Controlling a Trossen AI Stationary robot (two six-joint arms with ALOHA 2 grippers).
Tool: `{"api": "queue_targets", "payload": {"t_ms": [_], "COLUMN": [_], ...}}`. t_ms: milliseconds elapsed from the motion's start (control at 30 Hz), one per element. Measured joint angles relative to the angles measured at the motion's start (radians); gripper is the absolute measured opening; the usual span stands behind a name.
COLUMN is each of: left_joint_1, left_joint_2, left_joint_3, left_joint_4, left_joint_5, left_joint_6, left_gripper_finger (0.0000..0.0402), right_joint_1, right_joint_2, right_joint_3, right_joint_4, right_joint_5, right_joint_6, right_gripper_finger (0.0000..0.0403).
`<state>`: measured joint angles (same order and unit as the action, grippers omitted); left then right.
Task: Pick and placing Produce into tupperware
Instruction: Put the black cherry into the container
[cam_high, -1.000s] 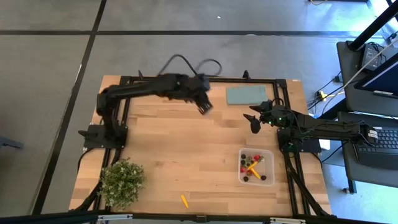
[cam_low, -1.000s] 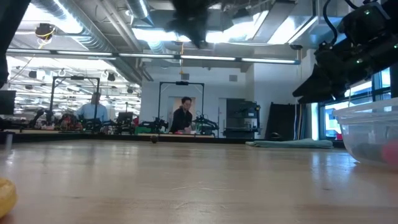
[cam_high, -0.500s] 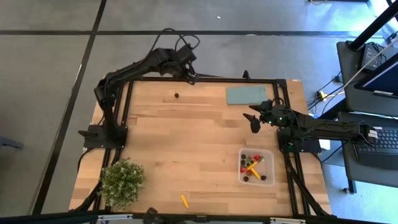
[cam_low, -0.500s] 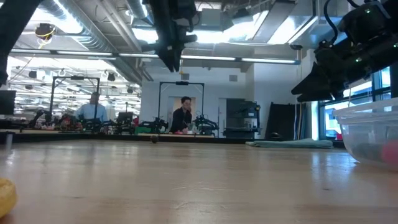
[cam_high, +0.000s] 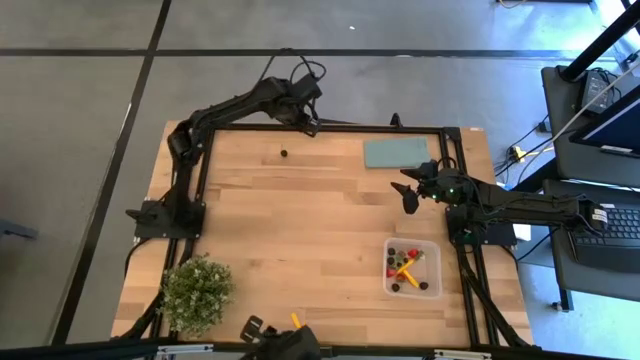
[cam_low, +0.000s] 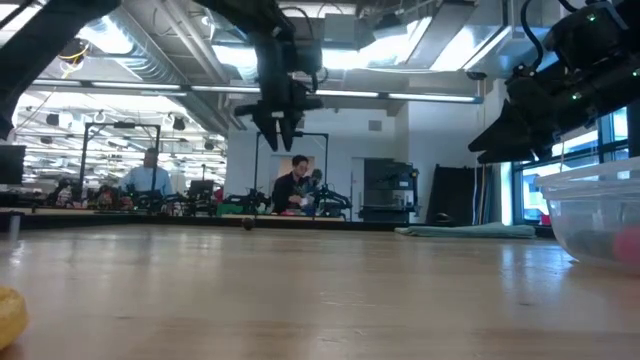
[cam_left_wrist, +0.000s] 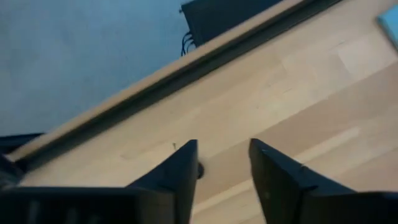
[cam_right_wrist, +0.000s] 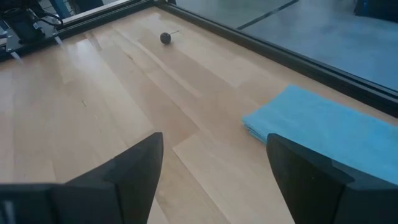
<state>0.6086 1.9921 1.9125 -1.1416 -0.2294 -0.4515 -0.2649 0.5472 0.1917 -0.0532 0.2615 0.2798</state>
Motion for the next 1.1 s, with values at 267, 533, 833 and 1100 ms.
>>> {"api": "queue_targets", "payload": {"t_ms": [267, 533, 833, 1100], "left_joint_1": [-0.026, -0.042, -0.022, 0.024], "left_joint_2": [0.053, 0.051, 0.06, 0.06], "left_joint_3": [0.0, 0.0, -0.083, -0.223], "left_joint_4": [0.009, -0.007, -0.053, -0.017], "left_joint_5": [0.016, -0.041, -0.041, -0.036], "left_joint_6": [-0.085, -0.094, -0.2, -0.253], "left_gripper_finger": [0.0216, 0.0226, 0.0218, 0.021], "right_joint_1": [0.0, 0.0, 0.0, 0.0], "right_joint_2": [0.0, 0.0, 0.0, 0.0], "right_joint_3": [0.0, 0.0, 0.0, 0.0], "right_joint_4": [0.0, 0.0, 0.0, 0.001], "right_joint_5": [0.0, 0.0, 0.0, 0.0], "right_joint_6": [-0.002, -0.004, -0.017, -0.045], "right_gripper_finger": [0.0287, 0.0287, 0.0287, 0.0287]}}
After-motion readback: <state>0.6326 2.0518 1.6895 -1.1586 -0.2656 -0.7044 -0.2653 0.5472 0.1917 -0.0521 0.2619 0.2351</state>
